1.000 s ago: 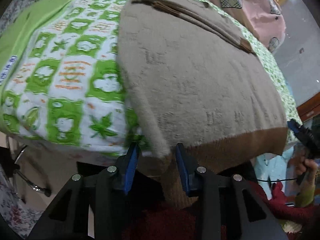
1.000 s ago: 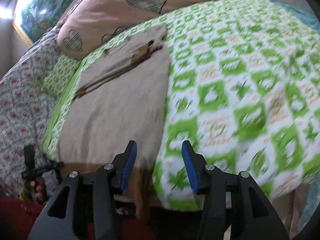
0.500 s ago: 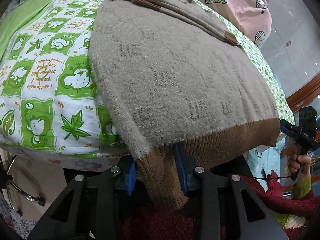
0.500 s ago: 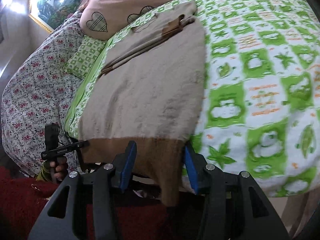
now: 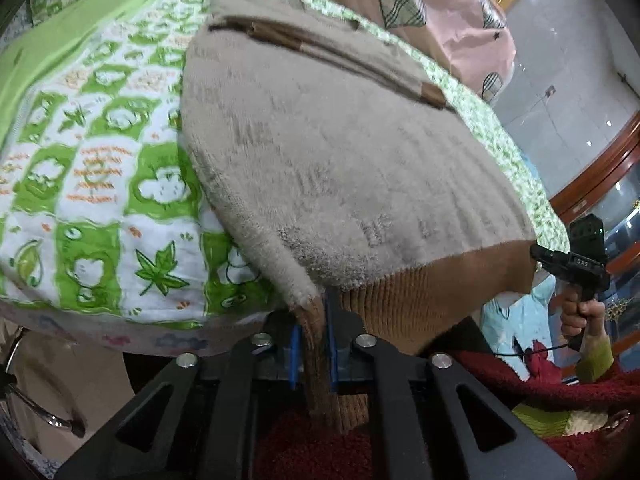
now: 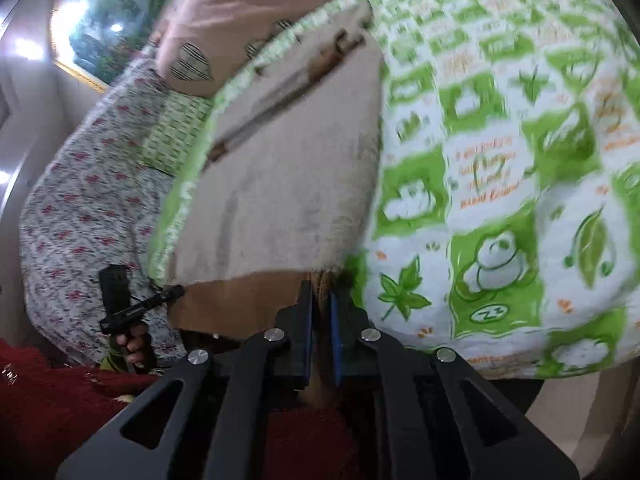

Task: Fold small clothes
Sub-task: 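Lift the hem with both tools and fold it toward the collar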

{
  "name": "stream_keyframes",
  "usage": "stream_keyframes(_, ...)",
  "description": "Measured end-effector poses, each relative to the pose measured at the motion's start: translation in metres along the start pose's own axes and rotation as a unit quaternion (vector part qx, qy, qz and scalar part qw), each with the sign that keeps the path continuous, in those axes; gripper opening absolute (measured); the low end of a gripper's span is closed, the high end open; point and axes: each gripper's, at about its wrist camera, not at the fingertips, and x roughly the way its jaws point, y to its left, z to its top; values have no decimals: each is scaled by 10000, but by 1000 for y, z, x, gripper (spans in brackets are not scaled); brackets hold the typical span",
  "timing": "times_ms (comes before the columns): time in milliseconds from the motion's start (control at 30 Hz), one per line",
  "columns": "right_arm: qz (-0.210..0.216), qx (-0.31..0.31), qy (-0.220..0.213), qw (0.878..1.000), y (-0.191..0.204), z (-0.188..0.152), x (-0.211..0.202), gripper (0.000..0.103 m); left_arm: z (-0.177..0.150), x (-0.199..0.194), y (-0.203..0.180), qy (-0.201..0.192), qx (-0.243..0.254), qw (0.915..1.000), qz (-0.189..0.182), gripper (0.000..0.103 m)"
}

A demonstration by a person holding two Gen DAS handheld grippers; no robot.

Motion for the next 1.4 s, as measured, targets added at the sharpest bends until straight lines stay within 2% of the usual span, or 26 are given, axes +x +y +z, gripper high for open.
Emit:
stream_keyframes(67,40,-44,41,10000,1,-2,3,15,-1,11,-2,127,-113,9999,-15,15)
stream_keyframes(167,84,-78,32,9999,3,-3,3,18,1,19,-1,130,-99,9999,-52,12)
stream_keyframes(200,57,-152,44,9999,6,-3,3,18,1,18,-4,88,2,10000,-37,7)
stream_keyframes(267,145,-251,13,9996,12,-2,1,9,0,13,-13,-59,170,9998,-71,7)
stream_keyframes(333,623,-225,-217,9976,16,1,-10,8,4,0,-15,-289,149,9991,-288,6)
stream_keyframes(467,1214,-158,-723,9898,24,16,-27,8,23,-40,-19,-971,137,9930,-659,6)
stream_keyframes(600,1439,-148,-1147,9828,34,44,-35,8,52,-63,-24,-1512,235,9858,-691,6)
stream_keyframes(700,1503,-206,-1423,9781,38,76,-35,8,88,-66,-21,-1885,293,9791,-705,6)
stream_keyframes(833,1322,-233,-1690,9764,45,130,-24,8,143,-56,-18,-2255,338,9723,-521,6)
stream_keyframes(1000,1019,-60,-1837,9777,43,194,-3,8,206,-36,-6,-2467,247,9682,-341,5)
stream_keyframes(1200,618,-26,-1763,9824,47,257,34,8,264,-11,7,-2433,100,9698,-108,5)
stream_keyframes(1400,386,126,-1658,9853,32,309,74,8,301,25,35,-2248,-255,9741,42,6)
